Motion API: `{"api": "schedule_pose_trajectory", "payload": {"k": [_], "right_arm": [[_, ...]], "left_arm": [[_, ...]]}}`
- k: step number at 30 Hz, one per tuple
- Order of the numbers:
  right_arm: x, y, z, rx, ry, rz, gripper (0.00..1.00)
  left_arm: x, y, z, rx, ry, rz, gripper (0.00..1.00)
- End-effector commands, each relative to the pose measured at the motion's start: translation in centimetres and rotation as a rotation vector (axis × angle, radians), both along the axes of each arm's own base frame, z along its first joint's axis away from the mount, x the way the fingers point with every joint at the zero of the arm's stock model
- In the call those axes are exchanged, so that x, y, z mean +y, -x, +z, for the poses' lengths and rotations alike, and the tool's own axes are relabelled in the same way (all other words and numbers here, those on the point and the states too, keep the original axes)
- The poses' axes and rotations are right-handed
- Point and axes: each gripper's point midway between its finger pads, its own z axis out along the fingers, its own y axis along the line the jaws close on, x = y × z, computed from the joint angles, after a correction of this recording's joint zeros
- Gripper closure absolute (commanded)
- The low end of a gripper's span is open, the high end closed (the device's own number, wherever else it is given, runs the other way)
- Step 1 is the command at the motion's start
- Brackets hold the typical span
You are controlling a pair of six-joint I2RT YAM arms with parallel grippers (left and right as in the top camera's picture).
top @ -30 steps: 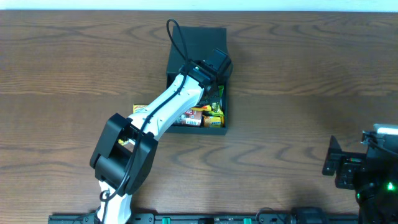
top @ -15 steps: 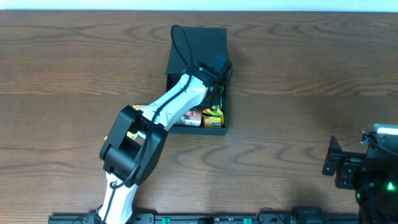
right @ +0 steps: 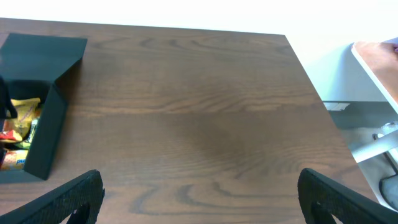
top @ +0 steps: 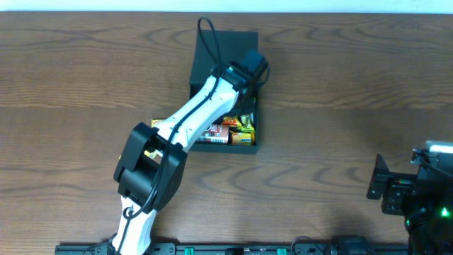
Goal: Pack container
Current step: 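Carry the Julie's packet into the box and release it, then withdraw the left gripper and grasp the yellow Apollo packet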
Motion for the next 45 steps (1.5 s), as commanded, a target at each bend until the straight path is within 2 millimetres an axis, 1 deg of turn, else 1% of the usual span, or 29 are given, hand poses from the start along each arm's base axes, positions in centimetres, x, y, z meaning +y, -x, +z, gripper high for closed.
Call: {"api": "schedule_pose_trajectory", "payload": {"k": [1, 2, 3, 5, 7, 8, 10, 12, 13, 16, 18, 19, 21, 23, 26, 29, 32, 34, 36, 38, 40, 43, 45], "right_arm": [[-0.1, 0.1, 0.2, -0.011, -0.011, -0.012, 0.01], [-0.1, 0.1, 0.2, -0.011, -0.011, -0.012, 0.01], [-0.1, 0.1, 0.2, -0.011, -0.01, -0.011, 0.01], [-0.1, 0.2, 0.2, -0.01, -0.01, -0.011, 0.01], [-0.1, 0.2, 0.2, -0.01, -0.009, -0.013, 0.01], [-0.1, 0.2, 0.2, -0.01, -0.008, -0.014, 0.01], [-0.1, 0.2, 0.2, -0.008, 0.0, -0.009, 0.01], [-0.1, 0.1, 0.3, -0.009, 0.004, -0.005, 0.01], [-0.1, 0.1, 0.3, -0.012, 0.004, -0.005, 0.01], [-0.1, 0.0, 0.5, -0.019, 0.006, -0.004, 0.01], [-0.1, 0.0, 0.6, -0.023, 0.006, -0.004, 0.01], [-0.1, -0.1, 0.6, -0.026, 0.006, -0.004, 0.01], [-0.1, -0.1, 0.6, -0.026, 0.006, -0.004, 0.01], [-0.1, -0.1, 0.6, -0.026, 0.006, -0.004, 0.01], [-0.1, -0.1, 0.6, -0.026, 0.006, -0.004, 0.01], [-0.1, -0.1, 0.6, -0.025, 0.007, -0.002, 0.01], [-0.2, 0.0, 0.6, -0.021, 0.036, 0.001, 0.01], [-0.2, 0.0, 0.7, -0.02, 0.061, 0.01, 0.01], [0.2, -0.1, 0.7, -0.017, 0.078, 0.036, 0.01], [0.6, -0.1, 0.7, -0.016, 0.079, 0.065, 0.01], [1.0, -0.2, 0.7, -0.018, 0.078, 0.084, 0.01], [1.2, -0.2, 0.6, -0.02, 0.065, 0.095, 0.01], [1.5, -0.2, 0.6, -0.018, 0.057, 0.106, 0.01]], "left_arm": [[-0.1, -2.5, 4.1, -0.11, -0.03, -0.041, 0.58], [-0.2, -2.7, 5.3, -0.125, -0.026, -0.047, 0.59], [-0.2, -3.0, 6.7, -0.144, -0.027, -0.046, 0.62], [1.0, -3.6, 9.5, -0.199, -0.074, -0.006, 0.7], [3.6, -4.2, 13.1, -0.278, -0.134, 0.116, 0.71], [5.0, -4.4, 15.0, -0.312, -0.151, 0.167, 0.69], [7.6, -4.6, 17.9, -0.36, -0.178, 0.206, 0.66], [10.5, -4.6, 19.3, -0.372, -0.242, 0.182, 0.64], [11.9, -4.5, 19.6, -0.358, -0.281, 0.158, 0.64], [16.3, -3.4, 18.9, -0.246, -0.382, 0.125, 0.64], [18.8, -2.5, 17.9, -0.165, -0.424, 0.143, 0.68], [20.3, -1.7, 17.2, -0.107, -0.449, 0.16, 0.7], [22.0, -0.7, 16.2, -0.035, -0.474, 0.186, 0.74], [23.2, 0.1, 14.9, 0.029, -0.495, 0.198, 0.75], [24.1, 1.1, 13.2, 0.087, -0.515, 0.199, 0.75], [24.7, 2.6, 12.0, 0.133, -0.534, 0.17, 0.76], [25.2, 4.3, 12.1, 0.14, -0.543, 0.141, 0.76], [25.9, 5.8, 12.7, 0.109, -0.535, 0.131, 0.75], [26.4, 7.7, 12.6, 0.09, -0.489, 0.126, 0.72], [26.2, 9.3, 11.4, 0.09, -0.423, 0.096, 0.67], [25.8, 10.9, 9.6, 0.104, -0.37, 0.032, 0.6], [25.9, 13.2, 6.5, 0.16, -0.362, -0.035, 0.52], [25.1, 13.6, 4.8, 0.177, -0.322, -0.075, 0.46]]}}
